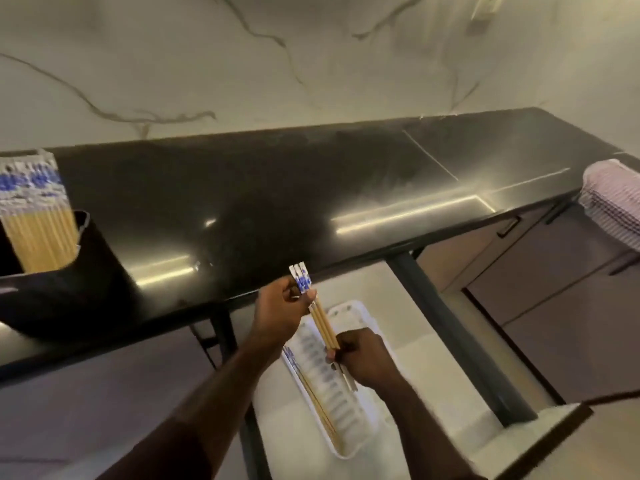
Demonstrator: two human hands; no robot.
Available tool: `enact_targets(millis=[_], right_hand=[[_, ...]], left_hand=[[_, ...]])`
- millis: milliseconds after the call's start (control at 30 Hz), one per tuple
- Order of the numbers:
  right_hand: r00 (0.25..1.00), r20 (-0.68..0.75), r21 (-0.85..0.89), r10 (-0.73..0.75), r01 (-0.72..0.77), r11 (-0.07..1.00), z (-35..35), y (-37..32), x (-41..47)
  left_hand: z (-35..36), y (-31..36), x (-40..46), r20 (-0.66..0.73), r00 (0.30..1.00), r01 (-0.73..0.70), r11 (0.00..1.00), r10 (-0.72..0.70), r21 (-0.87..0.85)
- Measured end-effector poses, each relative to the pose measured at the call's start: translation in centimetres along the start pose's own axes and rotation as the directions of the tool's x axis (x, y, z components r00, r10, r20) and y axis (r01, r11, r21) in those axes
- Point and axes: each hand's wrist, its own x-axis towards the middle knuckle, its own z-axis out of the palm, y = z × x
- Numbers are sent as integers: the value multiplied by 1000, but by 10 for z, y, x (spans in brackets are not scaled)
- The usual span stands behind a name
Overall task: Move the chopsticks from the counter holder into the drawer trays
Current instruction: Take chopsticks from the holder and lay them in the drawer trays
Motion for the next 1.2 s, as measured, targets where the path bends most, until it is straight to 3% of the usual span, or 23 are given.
enact_targets(millis=[100, 233, 300, 400, 500, 667, 800, 933, 1033, 1200], right_hand=[[992, 80, -2, 101, -101, 995, 28, 46, 18], [972, 118, -93, 204, -194, 977, 72, 85, 31], [966, 120, -148, 231, -212, 966, 89, 94, 32], [961, 53, -168, 272, -260, 951, 102, 102, 33], [958, 54, -197, 283, -268, 943, 108, 103, 33], [978, 43, -294, 203, -182, 938, 113, 102, 32], [996, -61, -390, 70, -88, 916, 119, 107, 22], [998, -63, -436, 20, -45, 899, 119, 102, 20], [998, 30, -437, 48, -31, 899, 119, 101, 22], [991, 48, -402, 123, -93, 911, 116, 96, 17]], left_hand=[[18, -60, 2, -66, 998, 5, 968, 12, 253], [30, -121, -2, -39, 999, 49, 808, -32, 587], [33, -140, -5, -7, 999, -20, 631, 41, 776], [33, -149, -11, 165, 986, -167, 171, 24, 971], [37, -155, -13, 300, 949, -300, 12, -94, 954], [45, -164, -14, 340, 911, -367, -81, -234, 927], [46, -170, -13, 317, 910, -350, -84, -268, 933], [47, -169, -13, 292, 918, -324, -80, -269, 943], [45, -170, -13, 294, 917, -325, -77, -268, 943], [39, -164, -12, 309, 908, -341, -73, -283, 937]])
